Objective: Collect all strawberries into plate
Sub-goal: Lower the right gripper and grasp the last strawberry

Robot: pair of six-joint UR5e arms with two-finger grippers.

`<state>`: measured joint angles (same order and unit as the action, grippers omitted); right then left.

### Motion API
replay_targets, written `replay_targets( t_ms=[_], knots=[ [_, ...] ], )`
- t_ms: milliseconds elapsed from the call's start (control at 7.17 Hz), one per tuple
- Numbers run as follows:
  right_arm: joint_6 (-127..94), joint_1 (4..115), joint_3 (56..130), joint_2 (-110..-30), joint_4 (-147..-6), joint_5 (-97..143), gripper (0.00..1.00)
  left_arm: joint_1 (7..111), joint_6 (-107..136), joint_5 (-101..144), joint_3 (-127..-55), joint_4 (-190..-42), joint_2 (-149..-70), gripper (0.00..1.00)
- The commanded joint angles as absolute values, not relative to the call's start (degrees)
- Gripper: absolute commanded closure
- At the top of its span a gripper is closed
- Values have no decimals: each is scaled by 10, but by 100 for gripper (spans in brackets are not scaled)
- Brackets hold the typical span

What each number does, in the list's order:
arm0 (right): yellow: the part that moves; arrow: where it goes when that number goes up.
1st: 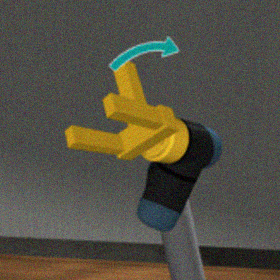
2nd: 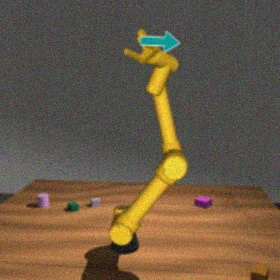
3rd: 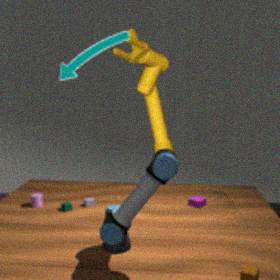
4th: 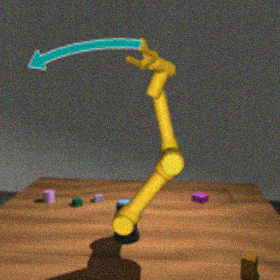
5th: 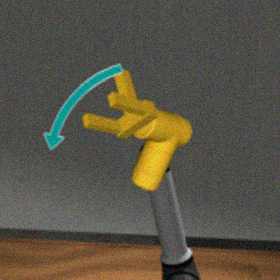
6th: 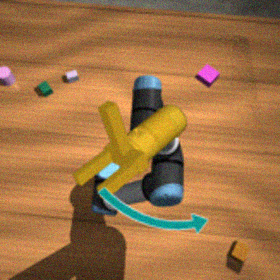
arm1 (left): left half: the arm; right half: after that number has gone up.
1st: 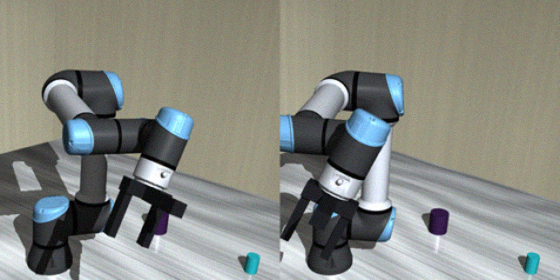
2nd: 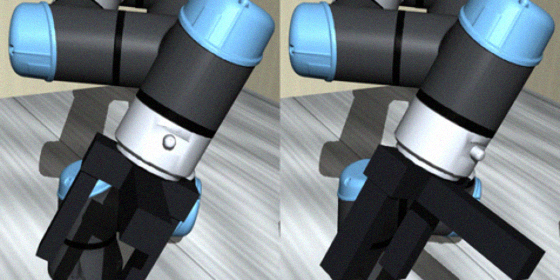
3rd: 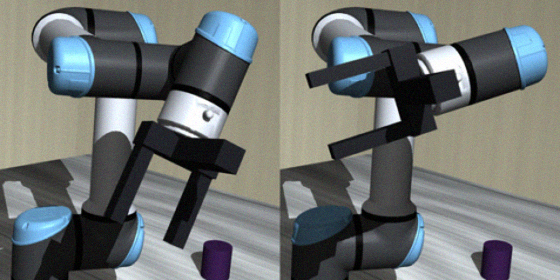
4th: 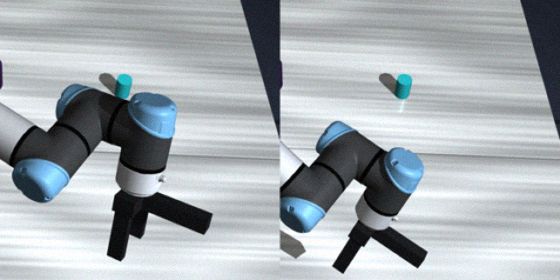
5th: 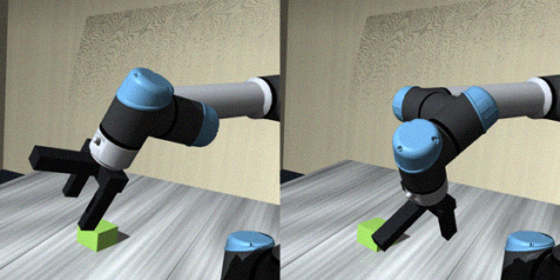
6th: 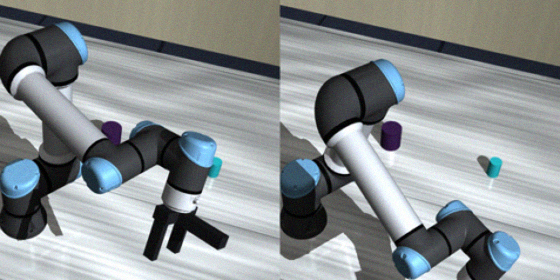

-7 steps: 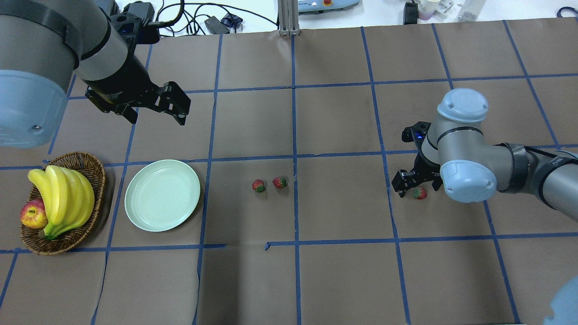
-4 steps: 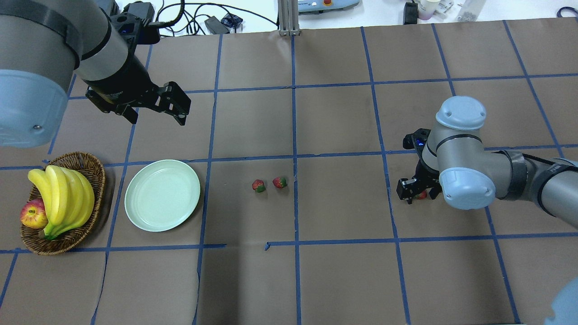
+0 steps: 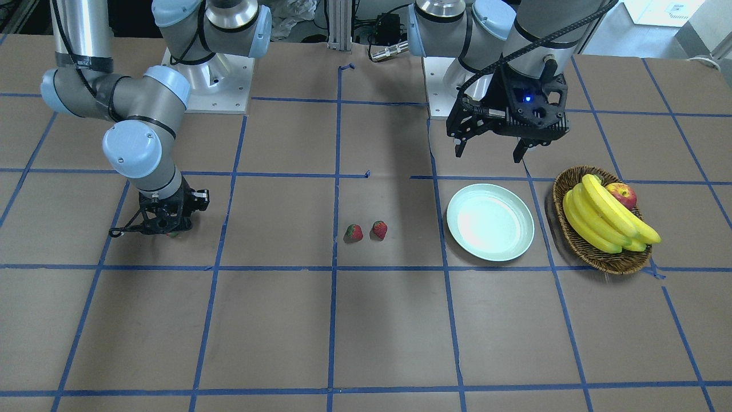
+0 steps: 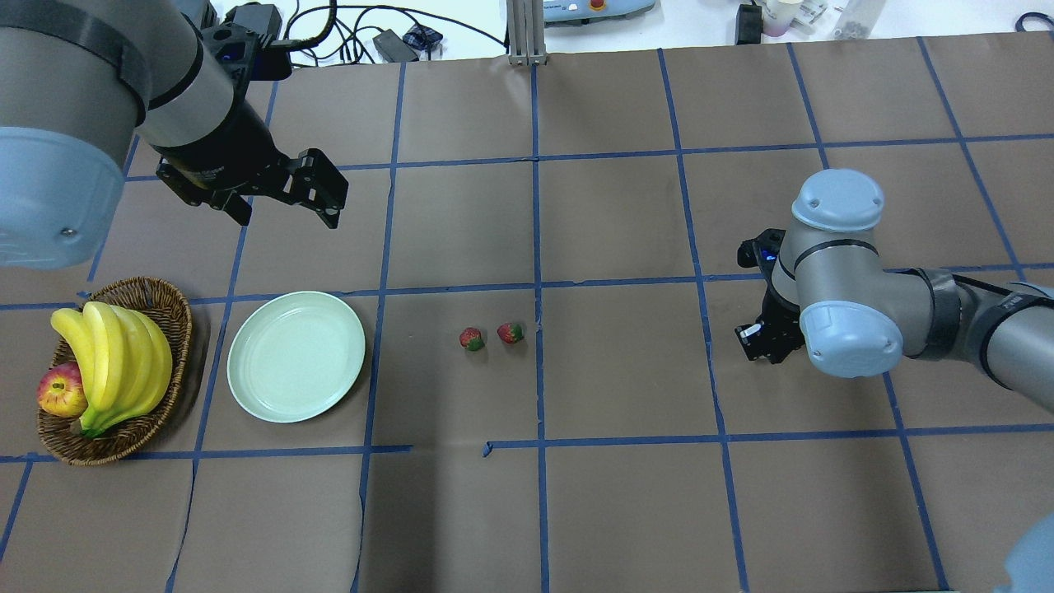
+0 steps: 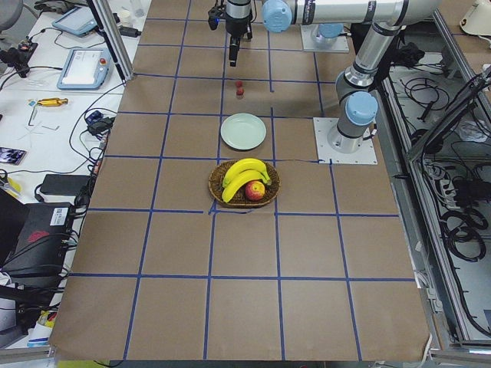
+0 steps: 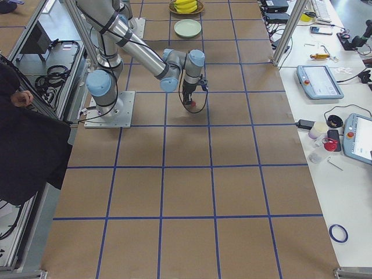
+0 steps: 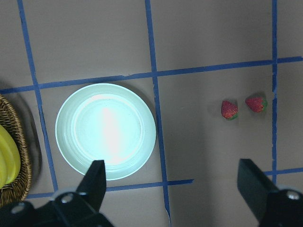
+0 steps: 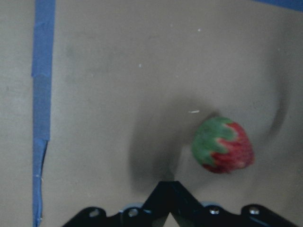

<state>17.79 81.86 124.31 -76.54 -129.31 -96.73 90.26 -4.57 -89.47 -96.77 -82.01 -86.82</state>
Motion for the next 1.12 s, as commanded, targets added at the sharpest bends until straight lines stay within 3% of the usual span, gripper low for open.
replay_targets(
  t_ms=[0,279,418,558,976],
  knots=[
    [178,826,1234,-766,-1292,-969,95,903,-46,-895,-968,-820,-867,0],
    [177,826,1232,-766,-1294,-971,95,903,-46,-895,-968,-820,-867,0],
    [179,825,1222,-766,-1294,-996,28,903,-46,-896,-967,-820,-867,0],
    [191,825,1204,-762,-1295,-1001,0,903,-46,-896,-967,-820,-867,0],
    [241,824,1168,-756,-1275,-1001,0,903,-46,-896,-967,-820,-867,0]
  ],
)
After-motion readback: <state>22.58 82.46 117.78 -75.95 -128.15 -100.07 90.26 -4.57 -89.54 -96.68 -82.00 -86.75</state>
